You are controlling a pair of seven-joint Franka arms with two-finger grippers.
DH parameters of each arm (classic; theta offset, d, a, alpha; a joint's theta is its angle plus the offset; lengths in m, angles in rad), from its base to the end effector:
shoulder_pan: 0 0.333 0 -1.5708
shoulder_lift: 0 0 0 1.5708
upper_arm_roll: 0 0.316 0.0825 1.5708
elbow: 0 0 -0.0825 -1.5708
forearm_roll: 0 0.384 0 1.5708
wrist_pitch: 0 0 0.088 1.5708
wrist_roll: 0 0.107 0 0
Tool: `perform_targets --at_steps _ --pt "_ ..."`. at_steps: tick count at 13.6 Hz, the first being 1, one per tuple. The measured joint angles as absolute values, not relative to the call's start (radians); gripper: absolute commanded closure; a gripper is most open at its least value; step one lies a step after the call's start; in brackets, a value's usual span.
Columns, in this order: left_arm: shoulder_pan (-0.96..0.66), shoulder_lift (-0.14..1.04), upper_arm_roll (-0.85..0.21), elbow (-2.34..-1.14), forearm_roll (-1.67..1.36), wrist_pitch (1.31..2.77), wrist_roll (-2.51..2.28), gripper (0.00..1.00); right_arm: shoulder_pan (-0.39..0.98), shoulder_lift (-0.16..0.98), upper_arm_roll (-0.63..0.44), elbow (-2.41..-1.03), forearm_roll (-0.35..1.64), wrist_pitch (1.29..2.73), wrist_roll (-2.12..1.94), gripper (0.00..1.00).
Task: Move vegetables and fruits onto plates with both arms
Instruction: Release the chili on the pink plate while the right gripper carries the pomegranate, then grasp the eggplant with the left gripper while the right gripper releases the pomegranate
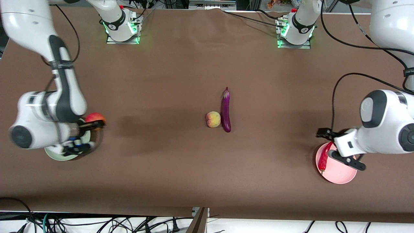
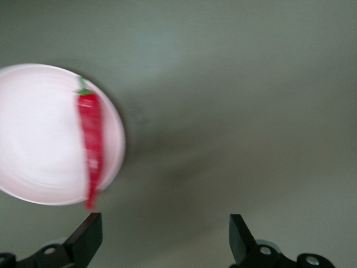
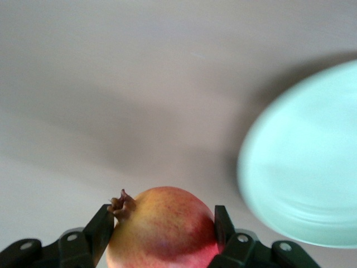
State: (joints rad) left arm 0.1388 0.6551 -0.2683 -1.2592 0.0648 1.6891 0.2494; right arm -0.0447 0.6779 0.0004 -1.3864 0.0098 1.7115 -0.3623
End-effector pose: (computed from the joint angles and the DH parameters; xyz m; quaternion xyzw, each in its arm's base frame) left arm 0.7076 -0.0416 0.3688 0.9778 -0.1761 -0.0980 0.0578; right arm 0.6847 -0.0295 0.2873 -0.9723 -0.1543 0.1709 0.0401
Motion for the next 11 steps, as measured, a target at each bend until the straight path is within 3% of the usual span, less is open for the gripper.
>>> perform_targets --at_steps 5,9,10,11 --pt "0.117 0.622 -0.487 -1.365 0.063 1.716 -0.112 0.00 -0.121 0.724 0.000 -1.391 -0.101 1.839 -0.490 0.82" --pt "0.015 0.623 -0.523 -1.492 0.063 1.897 -0.323 0.00 -0.189 0.791 -0.001 -1.392 -0.106 1.964 -0.591 0.82" --pt "-0.028 0.624 -0.523 -1.548 0.063 1.980 -0.379 0.00 -0.201 0.802 -0.001 -1.393 -0.106 1.984 -0.609 0.80" --pt "-0.070 0.626 -0.523 -1.609 0.063 2.061 -0.423 0.00 -0.209 0.809 -0.001 -1.392 -0.106 1.997 -0.620 0.65"
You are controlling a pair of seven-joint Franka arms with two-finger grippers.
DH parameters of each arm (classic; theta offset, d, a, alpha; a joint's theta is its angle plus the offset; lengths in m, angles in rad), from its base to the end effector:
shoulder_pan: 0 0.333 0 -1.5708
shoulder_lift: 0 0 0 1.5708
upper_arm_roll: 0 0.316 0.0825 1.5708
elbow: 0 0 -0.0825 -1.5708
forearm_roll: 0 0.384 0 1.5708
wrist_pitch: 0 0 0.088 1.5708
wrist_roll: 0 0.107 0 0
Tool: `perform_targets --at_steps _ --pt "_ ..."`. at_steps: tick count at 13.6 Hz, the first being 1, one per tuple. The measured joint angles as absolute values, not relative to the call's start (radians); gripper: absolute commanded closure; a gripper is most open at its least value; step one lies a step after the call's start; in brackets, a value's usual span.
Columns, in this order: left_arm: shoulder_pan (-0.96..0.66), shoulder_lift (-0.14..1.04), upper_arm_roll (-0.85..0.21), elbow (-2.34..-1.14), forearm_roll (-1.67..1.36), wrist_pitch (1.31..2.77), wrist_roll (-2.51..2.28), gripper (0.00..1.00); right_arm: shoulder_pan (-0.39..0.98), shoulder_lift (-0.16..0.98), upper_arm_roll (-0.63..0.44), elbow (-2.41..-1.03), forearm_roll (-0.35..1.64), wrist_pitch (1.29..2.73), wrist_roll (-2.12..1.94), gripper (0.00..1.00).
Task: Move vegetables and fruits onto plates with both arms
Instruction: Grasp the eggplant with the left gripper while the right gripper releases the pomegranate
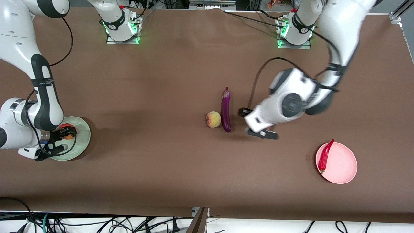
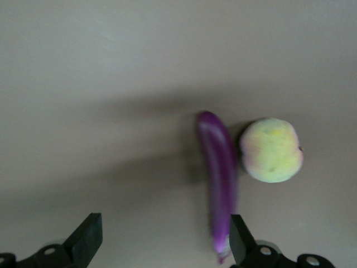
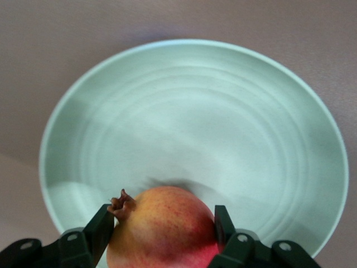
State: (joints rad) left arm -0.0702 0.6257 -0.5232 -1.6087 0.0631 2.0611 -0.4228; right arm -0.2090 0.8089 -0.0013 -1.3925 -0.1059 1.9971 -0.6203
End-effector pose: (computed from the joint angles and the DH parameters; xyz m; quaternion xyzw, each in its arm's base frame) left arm 0.5882 -0.3366 0.2945 0.9892 -0.0660 -0.0993 0.0855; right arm 0.6921 -0.1542 0.2093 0.9671 0.2285 -0.1118 0.0012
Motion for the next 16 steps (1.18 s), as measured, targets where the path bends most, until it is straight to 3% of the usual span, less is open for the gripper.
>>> perform_targets --at_steps 1,2,6,10,11,13,14,16 --pt "-0.111 0.626 -0.523 -1.664 0.063 2.130 -0.455 0.00 -0.212 0.810 -0.001 -1.392 -0.106 1.999 -0.625 0.22" --pt "-0.146 0.626 -0.523 -1.711 0.063 2.187 -0.481 0.00 -0.212 0.810 0.000 -1.392 -0.106 1.999 -0.625 0.00" --pt "-0.230 0.627 -0.516 -1.837 0.152 2.360 -0.549 0.02 -0.210 0.803 0.016 -1.371 -0.046 2.005 -0.625 0.00" --pt "-0.235 0.650 -0.506 -1.870 0.289 2.419 -0.626 0.10 -0.179 0.772 0.041 -1.294 0.048 1.910 -0.621 0.00" --pt "-0.235 0.666 -0.504 -1.871 0.319 2.441 -0.643 0.17 -0.156 0.767 0.043 -1.282 0.068 1.892 -0.599 0.00" --pt "-0.235 0.696 -0.502 -1.872 0.373 2.470 -0.668 0.74 -0.106 0.763 0.045 -1.271 0.089 1.882 -0.505 0.00" --pt "-0.234 0.701 -0.500 -1.872 0.389 2.474 -0.672 0.89 -0.080 0.763 0.046 -1.270 0.090 1.878 -0.450 0.00" --pt "-0.230 0.700 -0.499 -1.866 0.394 2.472 -0.675 0.96 -0.026 0.761 0.048 -1.267 0.091 1.865 -0.331 0.00"
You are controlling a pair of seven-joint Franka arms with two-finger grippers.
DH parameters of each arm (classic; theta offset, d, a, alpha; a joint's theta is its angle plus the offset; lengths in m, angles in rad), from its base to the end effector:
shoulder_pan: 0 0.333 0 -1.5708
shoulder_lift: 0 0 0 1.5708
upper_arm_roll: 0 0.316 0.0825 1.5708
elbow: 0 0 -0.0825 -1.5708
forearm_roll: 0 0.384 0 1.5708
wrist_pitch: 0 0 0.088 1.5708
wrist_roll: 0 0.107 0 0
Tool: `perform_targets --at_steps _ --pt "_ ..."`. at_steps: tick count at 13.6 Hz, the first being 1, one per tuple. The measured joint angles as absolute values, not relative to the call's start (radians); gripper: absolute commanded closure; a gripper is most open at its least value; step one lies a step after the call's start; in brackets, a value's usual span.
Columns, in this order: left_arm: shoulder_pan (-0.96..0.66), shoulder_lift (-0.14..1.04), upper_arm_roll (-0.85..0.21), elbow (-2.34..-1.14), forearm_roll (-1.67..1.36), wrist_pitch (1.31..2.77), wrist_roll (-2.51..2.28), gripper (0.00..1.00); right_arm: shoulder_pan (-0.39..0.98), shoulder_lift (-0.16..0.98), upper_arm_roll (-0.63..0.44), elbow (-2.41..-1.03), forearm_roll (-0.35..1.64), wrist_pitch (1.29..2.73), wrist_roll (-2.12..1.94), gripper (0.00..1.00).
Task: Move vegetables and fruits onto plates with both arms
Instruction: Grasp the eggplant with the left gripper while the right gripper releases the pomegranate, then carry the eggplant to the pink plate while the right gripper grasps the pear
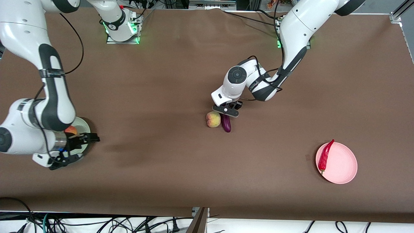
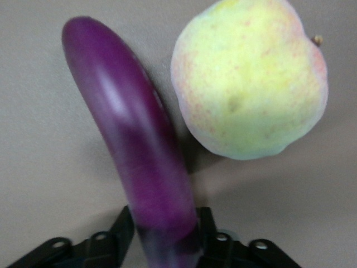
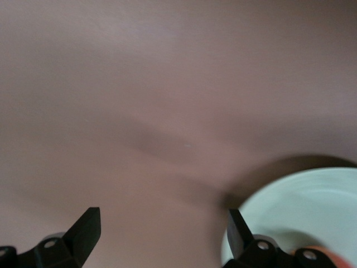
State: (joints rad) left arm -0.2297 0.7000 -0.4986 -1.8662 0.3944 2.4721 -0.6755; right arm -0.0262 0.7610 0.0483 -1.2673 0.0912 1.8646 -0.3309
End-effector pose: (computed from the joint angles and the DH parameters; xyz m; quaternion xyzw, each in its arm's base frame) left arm 0.4842 -0.4123 0.1773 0.9908 -0.1307 -0.0139 0.0336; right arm 0.7281 0.0148 0.2904 -0.9831 -0.1530 0.0711 0.0713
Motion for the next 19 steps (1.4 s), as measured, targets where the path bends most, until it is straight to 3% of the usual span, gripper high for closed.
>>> perform_targets --at_steps 3,7,11,15,19 --pt "-0.193 0.657 -0.498 -1.841 0.395 2.365 -0.675 0.94 0.037 0.756 0.076 -1.267 0.104 1.858 -0.153 0.00" --pt "-0.080 0.539 -0.498 -1.792 0.396 2.146 -0.643 0.95 0.085 0.751 0.188 -1.267 0.107 1.866 0.141 0.00" --pt "0.082 0.495 -0.493 -1.690 0.397 1.944 -0.341 0.94 0.297 0.760 0.195 -1.271 0.101 2.033 0.500 0.00" --pt "0.269 0.496 -0.479 -1.587 0.400 1.896 0.094 0.94 0.463 0.808 0.191 -1.277 0.047 2.206 0.731 0.00" --pt "0.347 0.561 -0.389 -1.528 0.502 1.913 0.412 0.92 0.573 0.866 0.168 -1.281 -0.037 2.329 0.893 0.00"
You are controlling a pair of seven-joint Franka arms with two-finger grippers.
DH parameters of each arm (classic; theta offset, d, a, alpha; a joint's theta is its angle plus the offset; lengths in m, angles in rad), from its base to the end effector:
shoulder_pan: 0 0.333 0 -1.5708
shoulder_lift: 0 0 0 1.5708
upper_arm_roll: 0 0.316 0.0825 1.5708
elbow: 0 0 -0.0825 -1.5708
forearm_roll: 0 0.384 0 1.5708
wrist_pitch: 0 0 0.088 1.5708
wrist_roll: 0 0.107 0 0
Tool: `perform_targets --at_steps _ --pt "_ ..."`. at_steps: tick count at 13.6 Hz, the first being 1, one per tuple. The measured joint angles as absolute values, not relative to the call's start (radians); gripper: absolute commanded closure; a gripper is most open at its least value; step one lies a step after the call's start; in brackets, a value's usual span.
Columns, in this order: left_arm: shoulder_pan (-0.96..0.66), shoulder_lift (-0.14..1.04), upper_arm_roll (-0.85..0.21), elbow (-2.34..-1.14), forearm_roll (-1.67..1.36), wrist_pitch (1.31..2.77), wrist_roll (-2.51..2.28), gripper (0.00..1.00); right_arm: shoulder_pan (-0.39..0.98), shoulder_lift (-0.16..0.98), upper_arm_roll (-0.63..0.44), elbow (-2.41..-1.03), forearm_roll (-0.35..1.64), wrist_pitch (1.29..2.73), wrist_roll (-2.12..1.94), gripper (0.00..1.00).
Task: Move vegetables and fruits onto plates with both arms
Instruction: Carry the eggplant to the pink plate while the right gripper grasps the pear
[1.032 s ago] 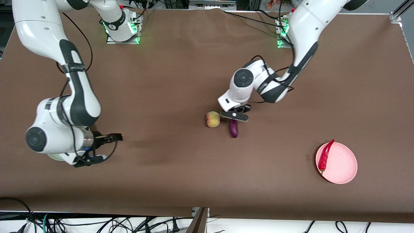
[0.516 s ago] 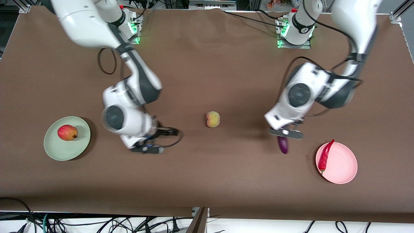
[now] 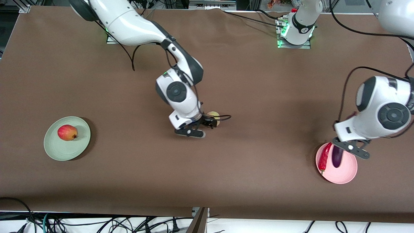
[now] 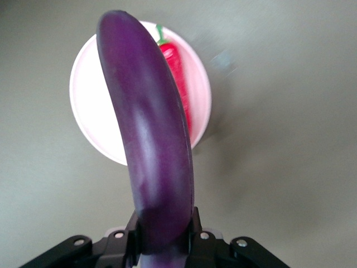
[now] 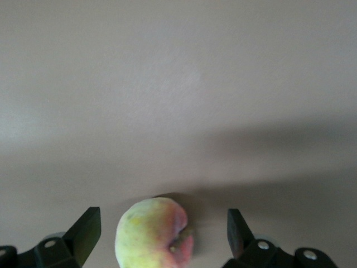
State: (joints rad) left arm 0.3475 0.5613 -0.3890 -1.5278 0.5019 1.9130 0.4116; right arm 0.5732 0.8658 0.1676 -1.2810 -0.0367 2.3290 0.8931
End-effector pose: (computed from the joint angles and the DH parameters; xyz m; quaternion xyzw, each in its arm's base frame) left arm 0.6840 0.0459 0.3412 -0.9439 0.2987 0.0839 0.1131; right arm 0.5896 0.4917 0.2516 -0.9893 0.0993 -0.0323 0.1018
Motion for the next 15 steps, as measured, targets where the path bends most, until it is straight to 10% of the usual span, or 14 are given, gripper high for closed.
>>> perform_targets --at_steps 8,9,10,12,14,15 --pt "0.381 0.785 -0.290 -1.469 0.569 2.291 0.738 0.84 0.669 0.911 0.120 -1.281 -0.091 2.372 0.964 0.00" --pt "0.380 0.799 -0.291 -1.468 0.569 2.301 0.739 0.72 0.670 0.913 0.120 -1.281 -0.101 2.372 0.964 0.00" --pt "0.378 0.810 -0.293 -1.467 0.569 2.308 0.739 0.13 0.672 0.918 0.120 -1.282 -0.112 2.372 0.964 0.00" --pt "0.377 0.823 -0.294 -1.465 0.569 2.316 0.739 0.00 0.683 0.934 0.120 -1.282 -0.128 2.373 0.964 0.03" --pt "0.377 0.823 -0.295 -1.454 0.569 2.317 0.739 0.00 0.695 0.952 0.120 -1.282 -0.134 2.380 0.964 0.73" --pt "0.378 0.822 -0.297 -1.444 0.569 2.317 0.739 0.00 0.697 0.958 0.120 -1.282 -0.136 2.384 0.964 0.84"
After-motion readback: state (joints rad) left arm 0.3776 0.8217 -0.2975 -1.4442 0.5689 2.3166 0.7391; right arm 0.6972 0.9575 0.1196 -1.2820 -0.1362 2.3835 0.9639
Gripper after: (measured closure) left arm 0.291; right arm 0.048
